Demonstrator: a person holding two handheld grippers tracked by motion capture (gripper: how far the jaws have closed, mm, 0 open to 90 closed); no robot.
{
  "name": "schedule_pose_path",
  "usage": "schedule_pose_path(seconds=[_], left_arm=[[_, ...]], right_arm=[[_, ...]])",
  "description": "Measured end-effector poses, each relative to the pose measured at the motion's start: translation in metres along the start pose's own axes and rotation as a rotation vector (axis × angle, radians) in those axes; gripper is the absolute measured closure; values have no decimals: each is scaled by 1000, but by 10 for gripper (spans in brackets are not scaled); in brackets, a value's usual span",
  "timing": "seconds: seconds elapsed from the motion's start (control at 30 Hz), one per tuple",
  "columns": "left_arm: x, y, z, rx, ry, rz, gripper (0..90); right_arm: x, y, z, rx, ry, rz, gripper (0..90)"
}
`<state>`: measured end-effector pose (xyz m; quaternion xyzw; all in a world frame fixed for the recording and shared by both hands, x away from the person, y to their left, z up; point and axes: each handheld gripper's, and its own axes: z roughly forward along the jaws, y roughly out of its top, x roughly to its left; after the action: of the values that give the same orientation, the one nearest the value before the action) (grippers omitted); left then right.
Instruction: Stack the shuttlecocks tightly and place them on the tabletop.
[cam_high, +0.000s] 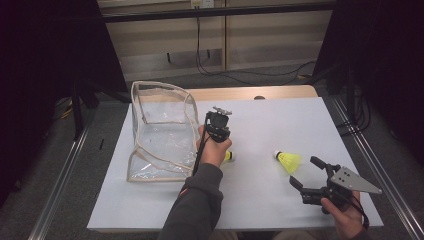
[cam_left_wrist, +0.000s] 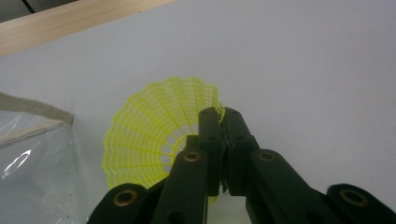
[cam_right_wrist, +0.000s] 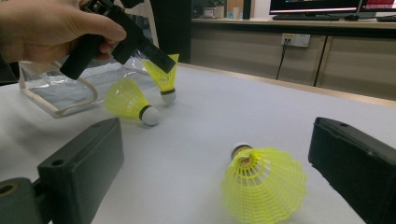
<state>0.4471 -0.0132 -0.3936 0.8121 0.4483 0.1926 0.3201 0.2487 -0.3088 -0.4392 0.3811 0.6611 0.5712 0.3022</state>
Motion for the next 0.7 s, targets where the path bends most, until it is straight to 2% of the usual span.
schedule_pose_path(seconds=[0.23, 0.37, 0.47, 0.53, 0.7], left_arm=[[-2, -1, 1, 26, 5, 4, 881], [-3, -1, 2, 20, 5, 5, 876], [-4, -1, 4, 21, -5, 2, 823], [-5, 0, 4, 0, -16, 1, 794], [-9, 2, 8, -14, -27, 2, 769]], right_arm=[[0, 1, -1, -2, 0, 0, 28], [1, 1, -1, -1, -2, 0, 29], [0, 0, -1, 1, -3, 2, 28], [1, 1, -1, 0, -2, 0, 29], [-1, 0, -1, 4, -1, 1, 29]])
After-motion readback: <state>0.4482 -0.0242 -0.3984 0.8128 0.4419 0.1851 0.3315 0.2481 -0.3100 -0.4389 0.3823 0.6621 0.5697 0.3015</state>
